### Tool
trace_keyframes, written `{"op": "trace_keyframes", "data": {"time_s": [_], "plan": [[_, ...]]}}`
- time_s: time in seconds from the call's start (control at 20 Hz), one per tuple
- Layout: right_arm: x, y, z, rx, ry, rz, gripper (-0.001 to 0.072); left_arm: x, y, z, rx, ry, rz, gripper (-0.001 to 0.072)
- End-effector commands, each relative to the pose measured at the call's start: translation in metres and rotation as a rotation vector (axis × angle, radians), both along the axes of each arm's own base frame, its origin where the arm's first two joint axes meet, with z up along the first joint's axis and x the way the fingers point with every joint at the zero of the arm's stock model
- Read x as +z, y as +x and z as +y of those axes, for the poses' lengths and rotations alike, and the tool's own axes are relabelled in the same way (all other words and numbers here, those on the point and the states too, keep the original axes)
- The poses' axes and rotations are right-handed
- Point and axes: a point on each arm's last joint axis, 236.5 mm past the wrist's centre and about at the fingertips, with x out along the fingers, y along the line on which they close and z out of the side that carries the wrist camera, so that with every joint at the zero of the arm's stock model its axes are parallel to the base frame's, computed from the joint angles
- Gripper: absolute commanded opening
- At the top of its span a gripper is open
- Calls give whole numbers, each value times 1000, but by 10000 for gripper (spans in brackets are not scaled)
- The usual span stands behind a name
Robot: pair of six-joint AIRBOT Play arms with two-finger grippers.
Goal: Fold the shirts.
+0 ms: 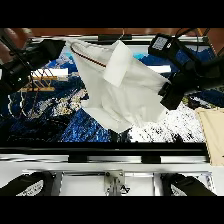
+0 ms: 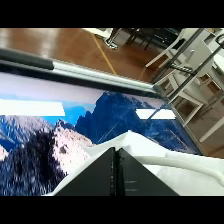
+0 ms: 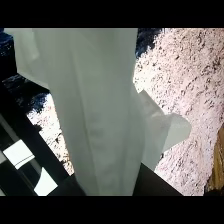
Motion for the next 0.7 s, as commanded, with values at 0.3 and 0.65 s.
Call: {"op": "trace_keyframes", "data": {"time_s": [0.3, 0.65], "plan": [[-12, 10, 1, -39, 0, 33, 85, 22, -17, 23, 29, 224, -100, 46], [-6, 7, 0, -24, 0, 13, 85, -26, -2, 64, 73, 393, 9, 45]]}}
